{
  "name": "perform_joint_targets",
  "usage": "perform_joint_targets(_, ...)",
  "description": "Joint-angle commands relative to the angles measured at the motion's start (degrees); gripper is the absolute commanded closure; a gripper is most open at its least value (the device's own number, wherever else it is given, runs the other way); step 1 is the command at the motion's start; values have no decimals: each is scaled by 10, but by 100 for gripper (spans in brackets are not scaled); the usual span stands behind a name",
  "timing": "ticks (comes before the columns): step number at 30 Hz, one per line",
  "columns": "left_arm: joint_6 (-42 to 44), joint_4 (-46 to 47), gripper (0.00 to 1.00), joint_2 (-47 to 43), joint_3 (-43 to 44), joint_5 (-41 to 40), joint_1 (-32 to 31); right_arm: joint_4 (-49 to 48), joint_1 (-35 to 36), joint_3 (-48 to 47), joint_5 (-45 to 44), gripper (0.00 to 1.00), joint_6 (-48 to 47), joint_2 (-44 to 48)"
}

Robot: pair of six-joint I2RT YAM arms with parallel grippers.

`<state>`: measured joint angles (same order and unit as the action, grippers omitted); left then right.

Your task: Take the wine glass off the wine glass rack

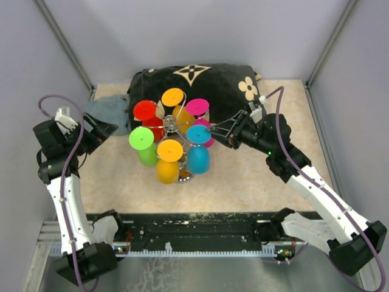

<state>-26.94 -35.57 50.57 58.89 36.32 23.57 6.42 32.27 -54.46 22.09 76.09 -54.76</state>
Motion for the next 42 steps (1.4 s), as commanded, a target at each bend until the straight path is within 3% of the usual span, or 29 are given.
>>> perform_joint_targets(1,9,9,0,-5,-9,10,2,-20,9,-30,-7,78,-7,7)
perform_joint_targets(7,13,7,0,-6,-11,8,2,-14,10,-24,-7,100,-5,14)
perform_joint_targets(42,15,4,0,-9,-22,10,2,53,46,-73,-22,100,-12,24)
